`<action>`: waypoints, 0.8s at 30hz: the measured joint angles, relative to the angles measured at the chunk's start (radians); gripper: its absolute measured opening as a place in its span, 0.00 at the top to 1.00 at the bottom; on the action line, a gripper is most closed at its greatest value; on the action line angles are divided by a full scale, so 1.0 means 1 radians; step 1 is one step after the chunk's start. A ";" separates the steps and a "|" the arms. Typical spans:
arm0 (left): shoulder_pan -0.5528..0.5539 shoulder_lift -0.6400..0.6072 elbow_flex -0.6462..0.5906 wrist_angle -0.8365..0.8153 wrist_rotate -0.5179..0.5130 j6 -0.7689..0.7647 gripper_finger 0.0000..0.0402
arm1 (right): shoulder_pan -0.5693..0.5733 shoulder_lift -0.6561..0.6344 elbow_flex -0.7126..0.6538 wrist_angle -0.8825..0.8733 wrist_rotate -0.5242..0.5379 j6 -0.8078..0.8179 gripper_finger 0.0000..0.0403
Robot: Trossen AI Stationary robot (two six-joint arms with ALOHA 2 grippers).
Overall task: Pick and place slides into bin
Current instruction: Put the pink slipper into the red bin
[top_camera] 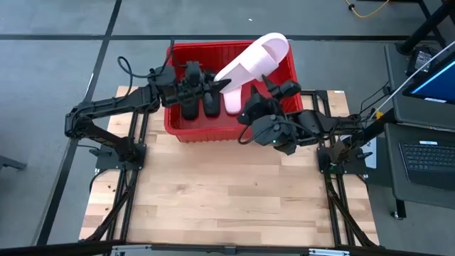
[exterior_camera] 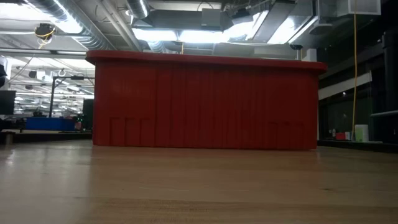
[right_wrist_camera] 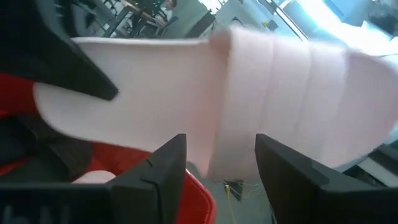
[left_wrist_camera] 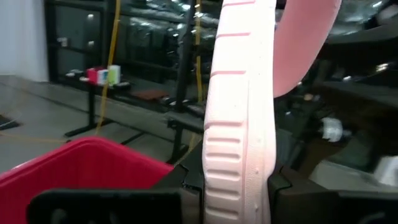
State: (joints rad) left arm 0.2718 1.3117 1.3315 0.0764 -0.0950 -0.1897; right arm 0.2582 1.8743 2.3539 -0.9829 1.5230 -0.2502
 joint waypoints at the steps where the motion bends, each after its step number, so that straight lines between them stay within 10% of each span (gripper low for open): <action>1: -0.003 0.000 0.000 0.012 0.012 -0.005 0.85 | -0.001 0.000 0.000 0.000 0.000 0.016 0.53; 24: -0.032 0.000 0.000 0.020 0.124 -0.080 0.85 | -0.017 -0.004 0.000 0.032 0.046 0.036 0.54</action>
State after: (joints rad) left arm 0.2398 1.3113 1.3315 0.0959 0.0288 -0.2699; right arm 0.2414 1.8698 2.3539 -0.9512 1.5692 -0.2146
